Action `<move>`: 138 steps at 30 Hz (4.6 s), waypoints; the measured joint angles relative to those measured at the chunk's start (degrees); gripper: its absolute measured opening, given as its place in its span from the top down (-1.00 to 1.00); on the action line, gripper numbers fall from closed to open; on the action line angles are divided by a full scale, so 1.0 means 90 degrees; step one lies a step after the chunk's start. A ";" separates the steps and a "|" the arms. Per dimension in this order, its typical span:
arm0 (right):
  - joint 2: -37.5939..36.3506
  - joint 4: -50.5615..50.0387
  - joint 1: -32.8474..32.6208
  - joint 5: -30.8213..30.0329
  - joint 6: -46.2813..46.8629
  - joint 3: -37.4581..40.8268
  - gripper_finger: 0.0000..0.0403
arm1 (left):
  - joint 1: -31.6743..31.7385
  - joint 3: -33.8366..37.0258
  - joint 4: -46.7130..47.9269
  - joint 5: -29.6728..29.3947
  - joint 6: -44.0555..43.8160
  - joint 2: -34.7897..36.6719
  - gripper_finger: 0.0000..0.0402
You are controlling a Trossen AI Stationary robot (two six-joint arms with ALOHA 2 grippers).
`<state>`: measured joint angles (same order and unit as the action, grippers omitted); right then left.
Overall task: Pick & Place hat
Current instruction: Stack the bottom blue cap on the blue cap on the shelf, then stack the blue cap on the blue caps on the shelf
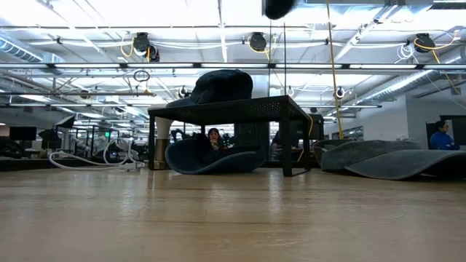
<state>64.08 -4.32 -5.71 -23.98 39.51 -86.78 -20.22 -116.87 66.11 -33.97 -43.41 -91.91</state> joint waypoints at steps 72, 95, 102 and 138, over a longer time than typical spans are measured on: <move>0.4762 0.1797 0.2705 0.1325 0.1447 -0.1429 0.96 | 0.3800 0.0006 0.0546 0.2331 0.4314 0.2505 -0.11; 0.3638 0.1783 0.2331 0.1326 0.2412 0.1203 0.96 | 0.3800 0.0009 0.0518 0.2326 0.4338 0.2123 -0.01; 0.3640 0.1747 0.2389 0.2009 0.2343 0.1275 0.65 | 0.3797 0.0011 0.0516 0.2338 0.3946 0.1956 -0.03; 0.0634 -0.2760 0.1419 0.1398 0.0724 0.1280 -0.38 | 0.2374 0.0004 0.2285 0.3278 0.4786 0.1264 -0.17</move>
<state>69.78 -29.16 7.06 -11.40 46.02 -75.26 1.15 -116.84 86.67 -4.47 -0.34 -80.53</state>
